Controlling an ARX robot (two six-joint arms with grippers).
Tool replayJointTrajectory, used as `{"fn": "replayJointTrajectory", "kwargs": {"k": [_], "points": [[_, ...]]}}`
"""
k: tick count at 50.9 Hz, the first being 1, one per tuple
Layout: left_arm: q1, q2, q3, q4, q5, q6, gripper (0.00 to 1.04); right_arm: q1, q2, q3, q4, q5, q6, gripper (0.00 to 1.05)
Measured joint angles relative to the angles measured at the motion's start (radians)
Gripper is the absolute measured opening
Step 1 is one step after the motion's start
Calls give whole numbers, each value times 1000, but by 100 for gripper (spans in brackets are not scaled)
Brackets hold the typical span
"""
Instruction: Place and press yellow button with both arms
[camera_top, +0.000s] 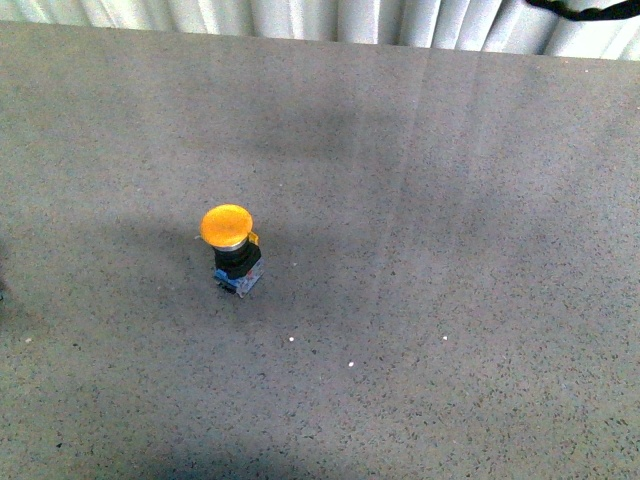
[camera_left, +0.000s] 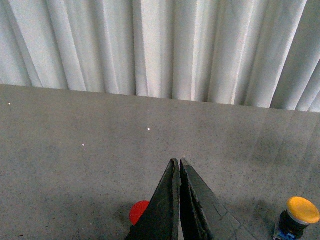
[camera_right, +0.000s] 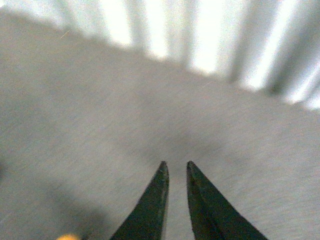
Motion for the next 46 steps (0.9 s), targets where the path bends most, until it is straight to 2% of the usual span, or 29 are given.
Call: {"fn": "replayJointTrajectory", "kwargs": {"k": [1,3,5,8,22,46], "points": [[0,0,0,0,1,0,1,-6,-19,-60,133,108,-7,7],[0,0,0,0,0,0,1,-22,-52,-164,306,237,-21,1],[0,0,0,0,0,0,1,-46,-91,-257,422,271,-24,1],[0,0,0,0,0,0,1,-87,-162,-369,500,259,-29,1],[0,0,0,0,0,0,1,-193,-376,-629,533,147,-33,1],[0,0,0,0,0,0,1,-295,-679,-821,422,48,-33,1]]}}
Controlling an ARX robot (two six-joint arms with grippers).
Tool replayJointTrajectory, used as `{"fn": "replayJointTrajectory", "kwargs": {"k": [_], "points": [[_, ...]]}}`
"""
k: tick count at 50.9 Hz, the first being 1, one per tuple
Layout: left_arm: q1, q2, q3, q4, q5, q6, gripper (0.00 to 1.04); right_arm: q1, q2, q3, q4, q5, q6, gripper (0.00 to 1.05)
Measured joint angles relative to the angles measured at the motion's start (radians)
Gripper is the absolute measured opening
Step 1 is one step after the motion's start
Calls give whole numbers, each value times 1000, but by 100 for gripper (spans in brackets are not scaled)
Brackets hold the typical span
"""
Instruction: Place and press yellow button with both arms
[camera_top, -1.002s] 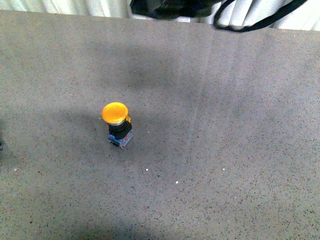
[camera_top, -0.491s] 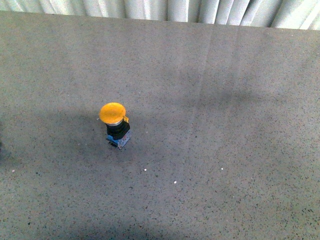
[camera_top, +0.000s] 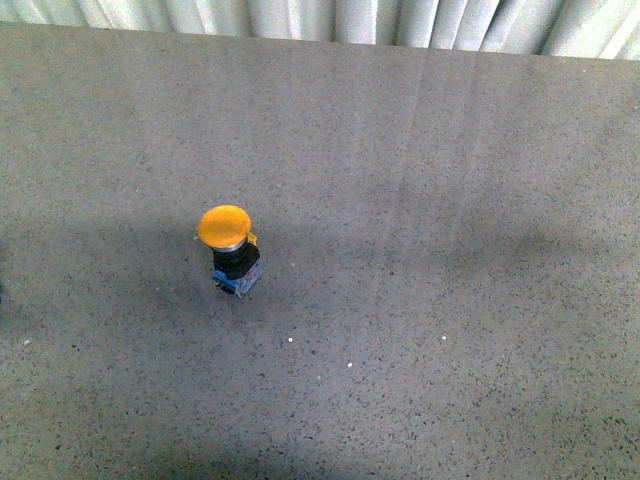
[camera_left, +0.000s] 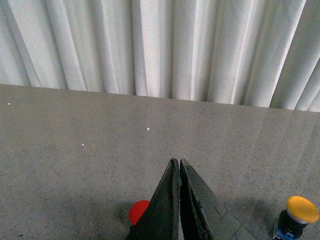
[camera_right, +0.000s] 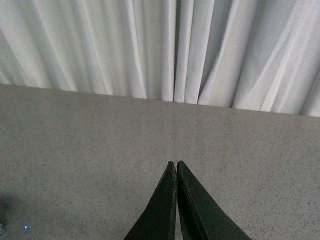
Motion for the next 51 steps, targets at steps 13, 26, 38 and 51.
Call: {"fn": "replayJointTrajectory", "kwargs": {"k": [13,26,38,51], "points": [[0,0,0,0,0,0,1,-89,-89,-77,-18,-82,0,1],[0,0,0,0,0,0,1,-90,-263,-85,-167,-88,-1,1],[0,0,0,0,0,0,1,-90,-421,-86,-312,-88,-1,1],[0,0,0,0,0,0,1,-90,-573,-86,-457,-88,-1,1]]}}
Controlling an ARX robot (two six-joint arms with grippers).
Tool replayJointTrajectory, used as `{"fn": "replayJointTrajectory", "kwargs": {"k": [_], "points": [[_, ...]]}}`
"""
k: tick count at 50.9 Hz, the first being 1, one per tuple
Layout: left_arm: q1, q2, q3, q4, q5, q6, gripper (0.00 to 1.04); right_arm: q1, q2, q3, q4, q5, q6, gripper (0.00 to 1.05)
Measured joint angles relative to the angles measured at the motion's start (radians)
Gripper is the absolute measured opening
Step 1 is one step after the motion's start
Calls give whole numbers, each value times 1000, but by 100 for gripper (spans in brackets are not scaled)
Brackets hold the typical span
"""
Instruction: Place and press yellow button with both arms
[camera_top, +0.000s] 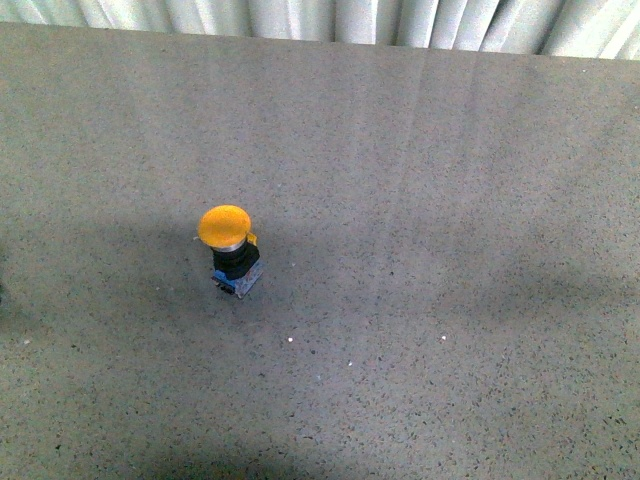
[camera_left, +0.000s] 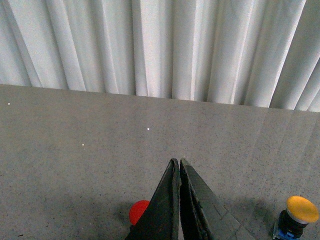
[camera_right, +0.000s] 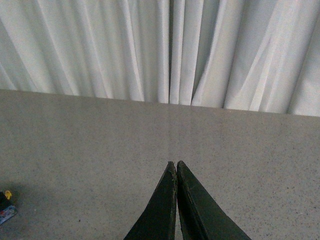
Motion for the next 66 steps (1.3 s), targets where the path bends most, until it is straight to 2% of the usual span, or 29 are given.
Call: {"fn": "replayJointTrajectory", "kwargs": {"k": [24,29,37,39,45,50,58,64,66], "points": [[0,0,0,0,0,0,1,0,-178,0,-177,0,0,1],[0,0,0,0,0,0,1,0,-327,0,-346,2,-1,1],[0,0,0,0,0,0,1,0,-351,0,-354,2,-1,1],[0,0,0,0,0,0,4,0,-351,0,-355,2,-2,6],[0,0,0,0,0,0,22,0,-352,0,-355,2,-2,24],[0,0,0,0,0,0,47,0,-352,0,-355,2,-2,48],[0,0,0,0,0,0,81,0,-352,0,-355,2,-2,82],[0,0,0,0,0,0,97,0,-352,0,-355,2,-2,97],[0,0,0,0,0,2,97,0,-352,0,-355,2,-2,96]]}}
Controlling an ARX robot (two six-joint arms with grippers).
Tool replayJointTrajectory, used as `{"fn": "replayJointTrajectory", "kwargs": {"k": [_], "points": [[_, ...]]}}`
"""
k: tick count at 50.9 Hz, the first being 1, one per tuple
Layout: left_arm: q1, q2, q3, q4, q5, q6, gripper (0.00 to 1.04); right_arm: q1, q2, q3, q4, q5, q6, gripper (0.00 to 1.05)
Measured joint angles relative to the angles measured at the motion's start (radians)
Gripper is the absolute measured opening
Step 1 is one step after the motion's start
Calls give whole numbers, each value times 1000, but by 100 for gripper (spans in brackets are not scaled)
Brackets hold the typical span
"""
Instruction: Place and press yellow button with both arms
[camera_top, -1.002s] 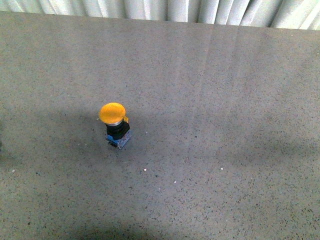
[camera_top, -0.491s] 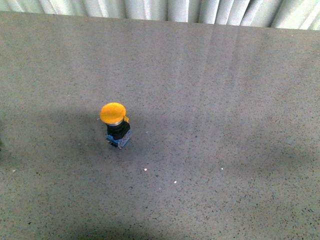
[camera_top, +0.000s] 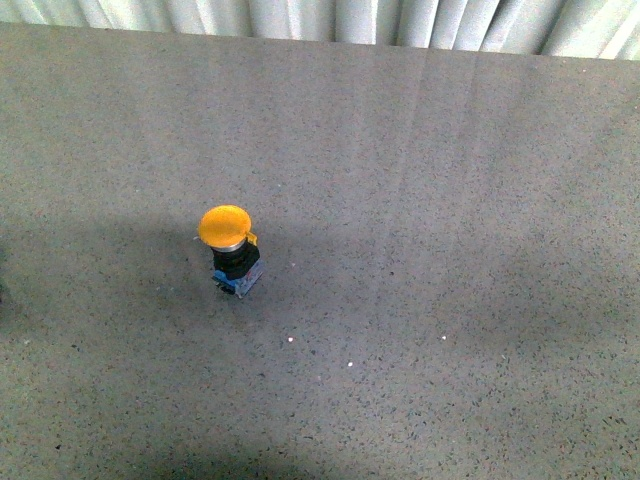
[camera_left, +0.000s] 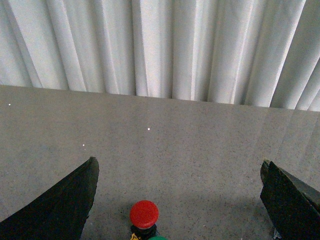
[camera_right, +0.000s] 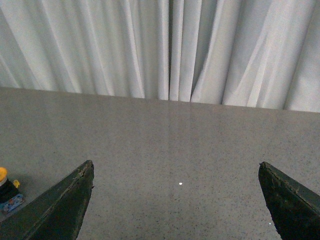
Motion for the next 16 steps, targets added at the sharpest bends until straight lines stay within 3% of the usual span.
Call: {"fn": "replayJointTrajectory", "kwargs": {"k": [16], "points": [[0,0,0,0,0,0,96,0,0,0,0,0,0,96]]}}
